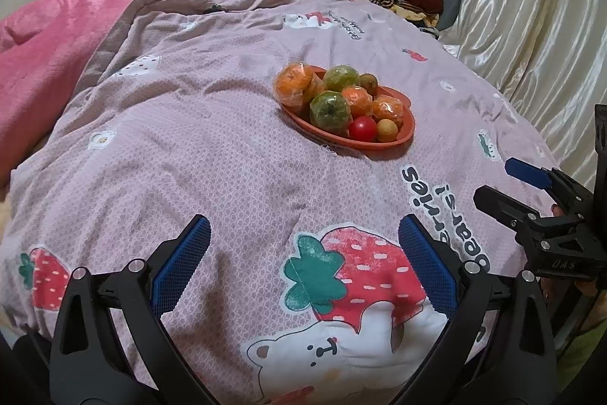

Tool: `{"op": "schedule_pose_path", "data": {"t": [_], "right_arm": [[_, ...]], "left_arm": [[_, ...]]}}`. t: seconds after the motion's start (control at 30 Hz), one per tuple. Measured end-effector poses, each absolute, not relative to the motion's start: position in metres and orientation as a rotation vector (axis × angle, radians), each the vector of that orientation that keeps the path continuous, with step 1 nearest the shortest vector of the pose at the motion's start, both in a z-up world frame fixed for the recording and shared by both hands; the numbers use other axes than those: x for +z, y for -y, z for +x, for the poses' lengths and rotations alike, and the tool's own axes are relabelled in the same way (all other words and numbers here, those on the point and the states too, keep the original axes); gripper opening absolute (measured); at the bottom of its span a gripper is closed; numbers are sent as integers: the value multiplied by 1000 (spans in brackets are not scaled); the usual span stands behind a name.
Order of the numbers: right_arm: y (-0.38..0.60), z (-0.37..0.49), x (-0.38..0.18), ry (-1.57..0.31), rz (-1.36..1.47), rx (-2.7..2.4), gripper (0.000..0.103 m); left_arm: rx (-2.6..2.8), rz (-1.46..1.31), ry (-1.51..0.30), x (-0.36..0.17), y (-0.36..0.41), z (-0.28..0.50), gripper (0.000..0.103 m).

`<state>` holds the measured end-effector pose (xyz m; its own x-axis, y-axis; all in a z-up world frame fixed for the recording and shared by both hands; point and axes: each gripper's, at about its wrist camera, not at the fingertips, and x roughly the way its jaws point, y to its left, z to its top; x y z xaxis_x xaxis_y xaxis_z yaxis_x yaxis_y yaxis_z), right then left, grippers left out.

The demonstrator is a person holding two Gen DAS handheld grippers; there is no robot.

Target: Organize fruits

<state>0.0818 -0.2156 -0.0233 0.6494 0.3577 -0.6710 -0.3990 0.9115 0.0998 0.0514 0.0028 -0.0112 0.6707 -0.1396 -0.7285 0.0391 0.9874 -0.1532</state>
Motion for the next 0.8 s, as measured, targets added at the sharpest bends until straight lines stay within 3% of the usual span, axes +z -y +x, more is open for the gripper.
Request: {"op": "schedule_pose_path", "data": {"t": [0.8], "right_arm": [[215, 83, -24, -755, -58, 425, 98]], "left_arm": [[-90, -112, -828, -10, -4, 51, 93]]}}
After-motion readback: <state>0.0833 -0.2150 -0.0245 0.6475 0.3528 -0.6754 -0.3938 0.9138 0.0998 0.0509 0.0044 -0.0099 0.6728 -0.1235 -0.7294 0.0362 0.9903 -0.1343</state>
